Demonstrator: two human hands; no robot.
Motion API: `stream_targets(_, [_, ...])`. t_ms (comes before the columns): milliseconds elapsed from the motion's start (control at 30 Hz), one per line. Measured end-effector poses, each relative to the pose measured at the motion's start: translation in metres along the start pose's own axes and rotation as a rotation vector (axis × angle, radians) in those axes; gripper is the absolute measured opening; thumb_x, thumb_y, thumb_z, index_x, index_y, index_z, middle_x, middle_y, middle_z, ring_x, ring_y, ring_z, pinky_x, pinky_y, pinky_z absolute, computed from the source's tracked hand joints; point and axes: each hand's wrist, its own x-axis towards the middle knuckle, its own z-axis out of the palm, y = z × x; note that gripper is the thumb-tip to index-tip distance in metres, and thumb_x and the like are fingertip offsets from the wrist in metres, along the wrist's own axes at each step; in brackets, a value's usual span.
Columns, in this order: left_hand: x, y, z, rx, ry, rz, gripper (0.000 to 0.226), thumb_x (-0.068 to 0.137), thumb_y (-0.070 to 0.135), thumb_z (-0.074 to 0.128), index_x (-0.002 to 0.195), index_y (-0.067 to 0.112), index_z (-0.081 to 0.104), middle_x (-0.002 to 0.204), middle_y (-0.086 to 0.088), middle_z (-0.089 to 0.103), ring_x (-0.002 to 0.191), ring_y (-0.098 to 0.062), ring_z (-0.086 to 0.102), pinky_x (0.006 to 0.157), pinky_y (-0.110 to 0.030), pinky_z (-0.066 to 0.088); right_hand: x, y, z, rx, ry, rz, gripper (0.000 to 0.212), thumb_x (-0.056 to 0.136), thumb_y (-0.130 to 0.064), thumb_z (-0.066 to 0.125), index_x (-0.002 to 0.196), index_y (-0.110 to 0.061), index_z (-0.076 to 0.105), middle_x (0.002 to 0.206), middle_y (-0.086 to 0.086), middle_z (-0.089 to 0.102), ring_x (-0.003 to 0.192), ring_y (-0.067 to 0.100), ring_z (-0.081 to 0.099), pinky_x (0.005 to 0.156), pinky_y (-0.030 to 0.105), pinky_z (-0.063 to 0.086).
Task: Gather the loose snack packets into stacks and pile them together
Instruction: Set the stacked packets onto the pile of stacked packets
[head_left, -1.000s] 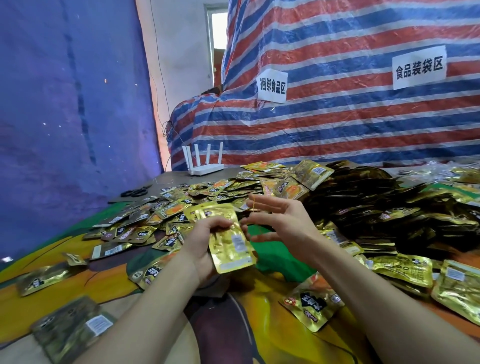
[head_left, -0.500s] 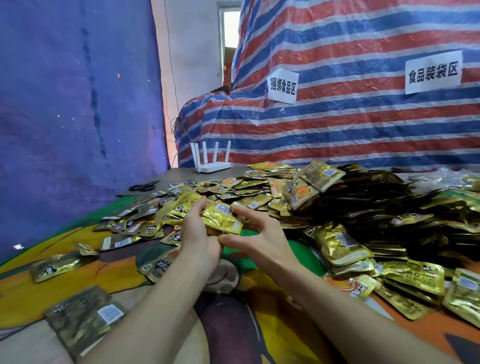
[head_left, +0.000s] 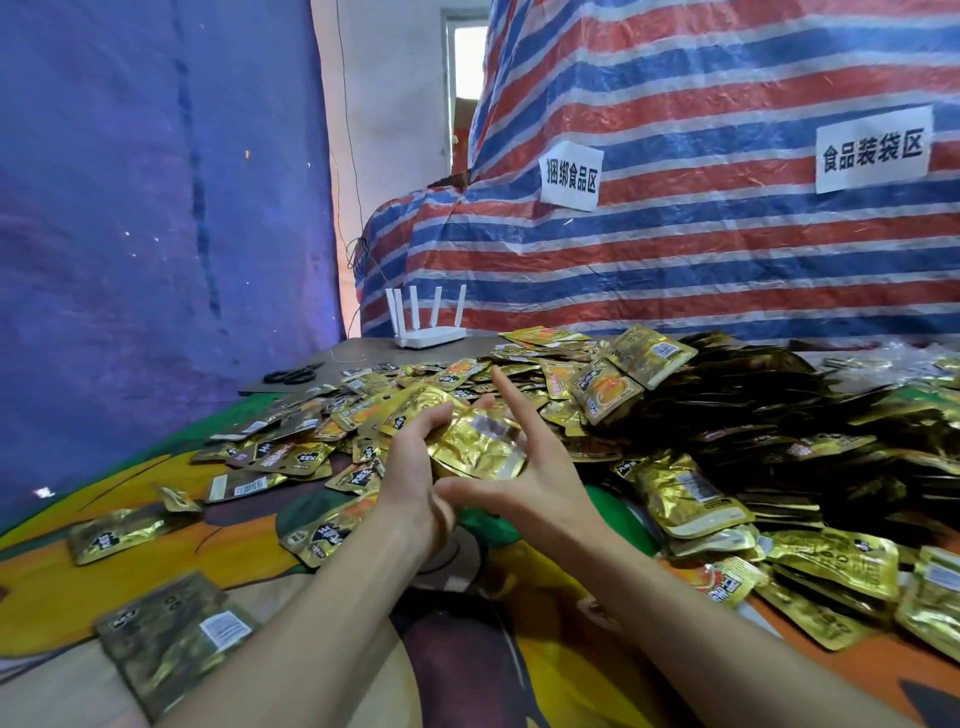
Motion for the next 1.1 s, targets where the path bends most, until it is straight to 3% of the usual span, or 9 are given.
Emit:
stream_targets(167, [-0.001,-0.001,-0.005,0.015,-0.111,-0.022,0.028,0.080,0.026,0.061,0.083,0.008,0.082,0.102,-0.015,0.076,0.090,-0.034,0.075,0.077,-0.048,0.061,0.010,0.007,-0.010,-0.059,0.113,0.059,0.039,0.080,-0.022,0.084,0.116,-0.024,0.073,0.118,-0.010,0.070,0.106,0.006,0.066,0.079,0.015,0.051])
stream_targets(300, [0.001,-0.006,-0.005,0.062,-0.174,-0.031,0.025,0.081,0.027,0.062,0.087,0.015,0.082,0.108,-0.011,0.076,0.098,-0.031,0.074,0.094,-0.052,0.054,0.014,0.005,-0.022,-0.113,0.006,0.189,0.037,0.077,-0.036,0.084,0.108,-0.018,0.075,0.102,-0.006,0.076,0.091,0.009,0.073,0.074,0.029,0.061])
stream_targets(400, [0.001,-0.007,-0.005,0.114,-0.180,-0.030,0.024,0.080,0.025,0.063,0.094,0.015,0.082,0.113,-0.010,0.075,0.099,-0.030,0.073,0.095,-0.056,0.053,0.012,0.001,-0.024,0.054,-0.105,0.359,0.023,0.086,-0.021,0.080,0.107,-0.012,0.075,0.088,-0.002,0.077,0.078,0.017,0.075,0.057,0.028,0.058])
stream_targets(500, [-0.003,-0.007,-0.001,0.231,-0.106,-0.019,0.024,0.077,0.025,0.072,0.096,0.013,0.081,0.108,-0.015,0.074,0.094,-0.031,0.074,0.096,-0.056,0.053,0.014,-0.008,-0.028,0.062,-0.087,0.373,0.020,0.086,-0.014,0.079,0.106,-0.010,0.076,0.088,0.000,0.076,0.075,0.015,0.074,0.054,0.026,0.057])
stream_targets(667, [-0.009,-0.016,0.002,0.419,-0.033,0.108,0.054,0.075,0.042,0.072,0.118,0.009,0.069,0.114,-0.014,0.074,0.098,-0.026,0.073,0.089,-0.044,0.055,0.022,-0.030,-0.049,-0.132,0.141,0.272,0.011,0.084,-0.016,0.081,0.081,-0.021,0.071,0.073,-0.010,0.075,0.065,0.002,0.071,0.056,0.016,0.055])
stream_targets(767, [-0.007,-0.018,-0.002,0.475,-0.027,0.110,0.055,0.071,0.045,0.070,0.116,0.015,0.064,0.109,-0.006,0.076,0.092,-0.025,0.075,0.080,-0.038,0.056,0.036,-0.048,-0.078,-0.141,0.336,0.302,0.011,0.085,-0.008,0.072,0.077,-0.015,0.070,0.067,-0.006,0.073,0.059,0.012,0.070,0.055,0.020,0.053])
stream_targets(867, [-0.002,-0.021,-0.004,0.588,-0.013,0.099,0.043,0.078,0.038,0.069,0.112,0.013,0.066,0.102,-0.006,0.076,0.080,-0.023,0.074,0.072,-0.035,0.054,0.055,-0.074,-0.122,-0.389,0.527,0.262,0.012,0.082,-0.010,0.059,0.073,-0.012,0.068,0.055,-0.005,0.068,0.061,0.018,0.065,0.053,0.017,0.050])
stream_targets(967, [0.002,-0.025,-0.003,0.685,0.001,0.124,0.018,0.092,0.022,0.065,0.105,0.012,0.070,0.101,-0.010,0.074,0.069,-0.019,0.071,0.066,-0.032,0.052,0.074,-0.095,-0.164,-0.868,0.619,0.105,0.020,0.080,-0.018,0.057,0.097,-0.014,0.068,0.080,0.010,0.071,0.078,0.034,0.068,0.074,0.043,0.059])
stream_targets(1100, [0.003,-0.029,-0.005,0.791,-0.042,0.140,0.011,0.093,0.013,0.064,0.099,0.011,0.073,0.095,-0.007,0.074,0.065,-0.017,0.067,0.056,-0.024,0.049,0.093,-0.090,-0.198,-1.281,0.763,-0.024,0.032,0.088,-0.006,0.054,0.119,-0.008,0.049,0.089,0.018,0.061,0.090,0.044,0.063,0.073,0.048,0.047])
